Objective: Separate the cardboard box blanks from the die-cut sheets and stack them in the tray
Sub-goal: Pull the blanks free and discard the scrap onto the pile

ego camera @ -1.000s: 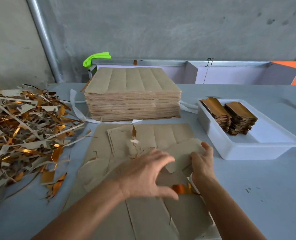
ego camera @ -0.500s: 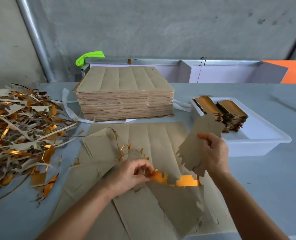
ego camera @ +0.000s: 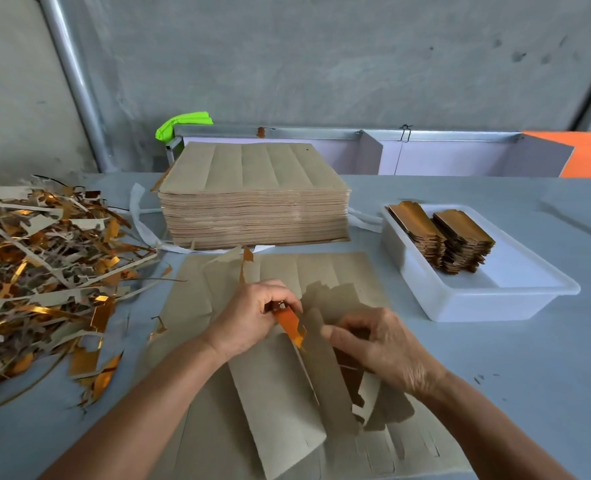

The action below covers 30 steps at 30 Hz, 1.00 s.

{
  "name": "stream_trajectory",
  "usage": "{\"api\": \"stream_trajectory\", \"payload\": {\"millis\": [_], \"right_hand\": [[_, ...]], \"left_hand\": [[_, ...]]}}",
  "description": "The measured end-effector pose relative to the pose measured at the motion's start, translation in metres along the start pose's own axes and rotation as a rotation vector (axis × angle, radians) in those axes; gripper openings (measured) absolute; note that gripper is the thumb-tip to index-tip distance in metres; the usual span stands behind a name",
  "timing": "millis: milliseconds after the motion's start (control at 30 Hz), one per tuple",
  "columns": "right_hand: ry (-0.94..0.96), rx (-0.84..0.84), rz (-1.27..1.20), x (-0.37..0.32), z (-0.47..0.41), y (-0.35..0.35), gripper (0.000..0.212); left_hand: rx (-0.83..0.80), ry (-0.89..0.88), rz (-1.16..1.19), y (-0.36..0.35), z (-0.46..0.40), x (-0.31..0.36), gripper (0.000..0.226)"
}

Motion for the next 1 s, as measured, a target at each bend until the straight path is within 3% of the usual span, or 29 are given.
{"api": "stream_trajectory", "payload": {"millis": [133,233,333,400,500,633,733,867,1000], "right_hand": [[-0.102,0.037,-0.003,0.012,0.0,-0.006,0.041],[-0.275,0.186,-0.06,0.031,0.0,-0.001,0.034],[-0.484,0.37,-0.302,0.058,0.003,0.01,0.024],[-0.587,0.459,-0.463,0.074,0.008,0.014,0.025],[-0.637,0.563,-0.561,0.083,0.013,0.019,0.023],[-0.64,0.802,-0.657,0.091,0.016,0.039,0.008],[-0.631,0.96,-0.663,0.101,0.019,0.057,0.009],[-0.581,0.894,-0.543,0.105,0.018,0.06,0.013],[-0.345,0.733,-0.346,0.079,0.009,0.046,0.008]], "left_hand": [[0.059,-0.07,-0.067,-0.007,0.004,0.007,0.025],[0.009,-0.24,-0.2,-0.017,0.015,0.017,0.029],[-0.128,-0.276,-0.28,-0.023,0.031,0.018,0.012],[-0.105,-0.225,-0.326,-0.014,0.035,0.015,0.021],[-0.055,-0.263,-0.495,0.0,0.033,0.017,0.026],[-0.107,-0.378,-0.632,0.007,0.036,0.029,0.035],[-0.147,-0.376,-0.669,0.012,0.041,0.025,0.025],[-0.07,-0.295,-0.689,0.03,0.043,0.013,0.011],[0.048,-0.051,-0.33,0.029,0.032,0.01,0.039]]}}
Point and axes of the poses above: each hand's wrist, its own z-axis away from the middle knuckle, its own y-axis out of the back of the hand, x = y × z, the point moved 5 cm from there along -z, towards the middle knuckle, and after that the axes turned 1 degree about x, right-handed, at the moved point
